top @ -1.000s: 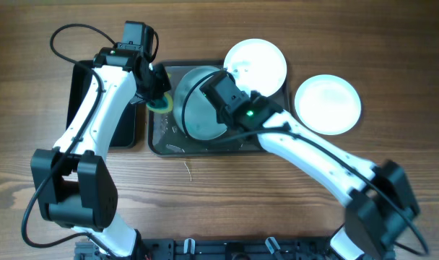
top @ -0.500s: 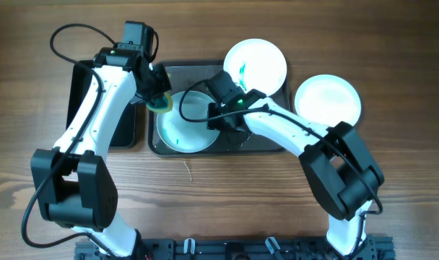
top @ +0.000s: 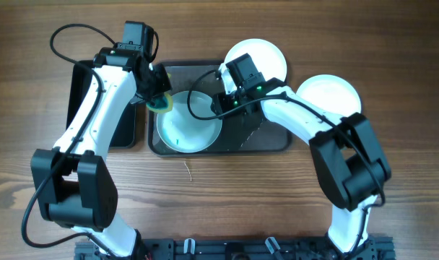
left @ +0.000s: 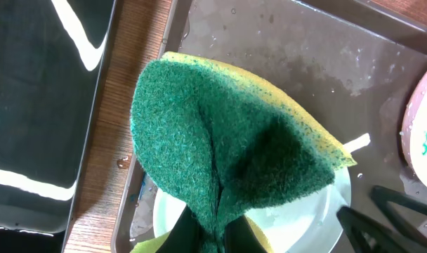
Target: Clean dirty plates on tray and stack at the side
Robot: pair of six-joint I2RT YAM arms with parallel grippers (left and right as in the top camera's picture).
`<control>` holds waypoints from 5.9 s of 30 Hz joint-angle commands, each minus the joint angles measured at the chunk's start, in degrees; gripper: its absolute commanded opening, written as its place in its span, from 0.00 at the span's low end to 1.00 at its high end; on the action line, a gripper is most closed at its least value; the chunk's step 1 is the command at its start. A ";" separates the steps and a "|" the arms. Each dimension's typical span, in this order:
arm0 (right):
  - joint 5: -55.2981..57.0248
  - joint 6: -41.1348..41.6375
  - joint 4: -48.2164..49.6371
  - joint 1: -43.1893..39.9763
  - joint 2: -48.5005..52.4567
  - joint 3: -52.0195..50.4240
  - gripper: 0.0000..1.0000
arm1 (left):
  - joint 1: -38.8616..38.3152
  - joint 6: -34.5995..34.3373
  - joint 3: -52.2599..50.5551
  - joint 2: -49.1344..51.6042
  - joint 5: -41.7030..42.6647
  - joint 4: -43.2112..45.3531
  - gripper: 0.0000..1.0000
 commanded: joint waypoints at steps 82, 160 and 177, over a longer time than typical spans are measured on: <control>16.52 31.76 -9.22 1.20 1.07 1.16 0.04 | -14.67 5.73 -0.50 17.79 -9.01 20.50 0.04; 83.25 4.81 -17.38 20.50 -19.41 1.40 0.04 | 0.04 -1.68 3.63 0.42 -5.55 -3.21 0.04; 103.10 -24.83 7.28 26.97 -19.41 1.40 0.04 | 0.04 -1.68 3.63 0.42 -5.55 -2.82 0.04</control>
